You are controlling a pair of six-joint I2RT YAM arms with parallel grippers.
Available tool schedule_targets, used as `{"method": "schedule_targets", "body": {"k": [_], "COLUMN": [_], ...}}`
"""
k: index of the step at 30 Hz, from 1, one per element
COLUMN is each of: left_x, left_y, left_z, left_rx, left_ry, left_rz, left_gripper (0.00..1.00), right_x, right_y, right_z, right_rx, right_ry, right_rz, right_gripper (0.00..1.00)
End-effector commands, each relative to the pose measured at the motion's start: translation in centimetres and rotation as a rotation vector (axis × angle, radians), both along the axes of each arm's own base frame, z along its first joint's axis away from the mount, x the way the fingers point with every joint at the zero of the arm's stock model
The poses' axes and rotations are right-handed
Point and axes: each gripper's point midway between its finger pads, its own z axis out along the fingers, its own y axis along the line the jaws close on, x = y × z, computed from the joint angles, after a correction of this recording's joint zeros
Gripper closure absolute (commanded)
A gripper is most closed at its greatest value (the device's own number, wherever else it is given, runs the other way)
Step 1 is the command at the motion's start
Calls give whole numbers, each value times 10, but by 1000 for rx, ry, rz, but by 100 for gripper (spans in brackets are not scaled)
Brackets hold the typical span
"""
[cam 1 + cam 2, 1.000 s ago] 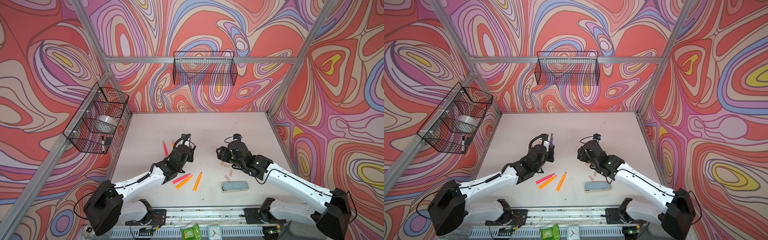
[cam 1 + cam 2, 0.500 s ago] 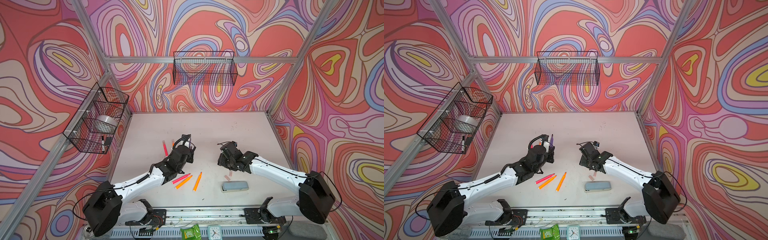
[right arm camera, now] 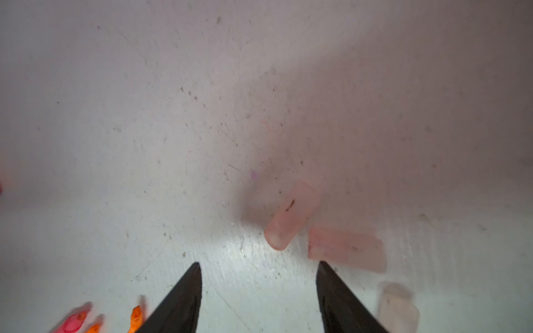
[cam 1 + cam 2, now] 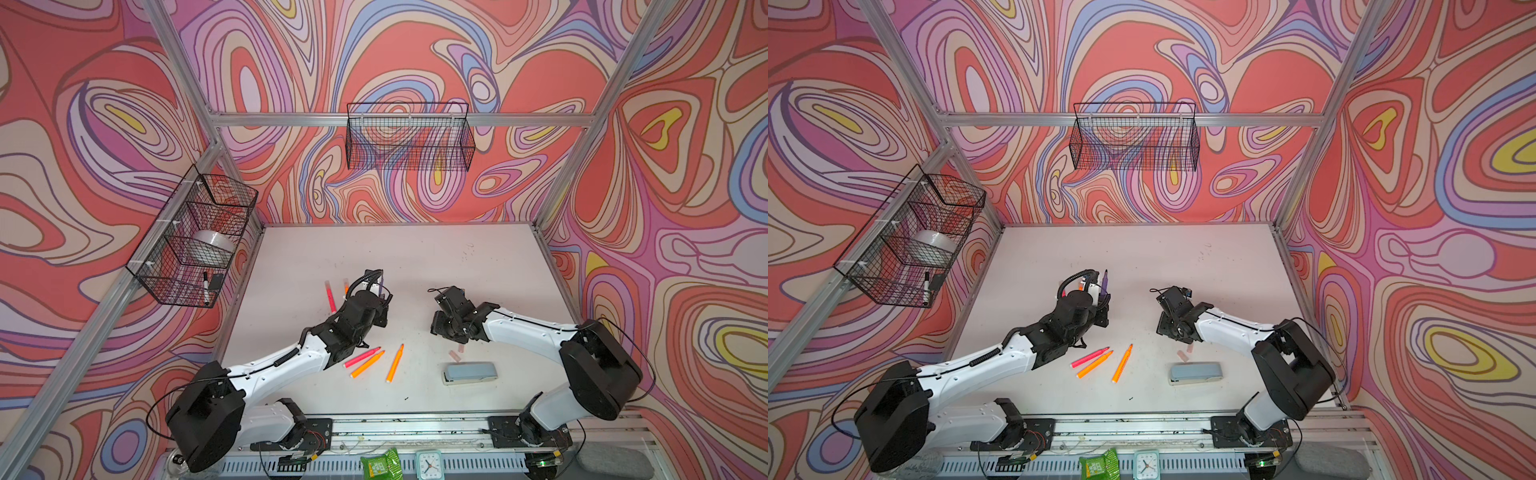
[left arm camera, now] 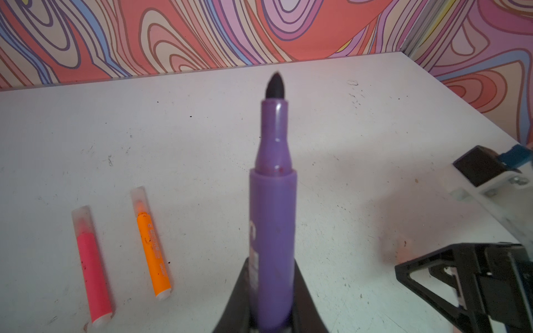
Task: Insert the pens into the pen caps
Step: 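Lower the open right gripper over the translucent pale-pink caps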
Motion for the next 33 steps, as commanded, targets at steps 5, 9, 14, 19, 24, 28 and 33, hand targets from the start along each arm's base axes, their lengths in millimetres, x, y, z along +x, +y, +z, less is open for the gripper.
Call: {"method": "schedule_targets", "body": {"k": [5, 9, 14, 19, 24, 28, 33], "left_x": [2, 3, 3, 3, 3, 3, 3], "left_y": [-3, -4, -7, -7, -7, -8, -9], "left_z": [3, 2, 0, 0, -1, -1, -2], "left_rx": [10, 12, 12, 13, 13, 13, 12], "left_ry": [-9, -5, 3, 1, 5, 7, 10], "left_rz": [-11, -14, -24, -22, -25, -28, -32], "left_gripper": [100, 100, 100, 100, 100, 100, 100], "right_x": [19, 22, 24, 26, 25, 24, 23], "right_y": [5, -1, -4, -8, -13, -16, -17], "right_z": [-4, -7, -14, -15, -21, -27, -32], "right_rx": [-2, -48, -80, -125, -161, -180, -203], "right_ry": [-21, -22, -14, -4, 15, 33, 46], "right_rz": [10, 3, 10, 13, 11, 12, 23], "right_gripper": [38, 39, 43, 45, 51, 57, 65]}}
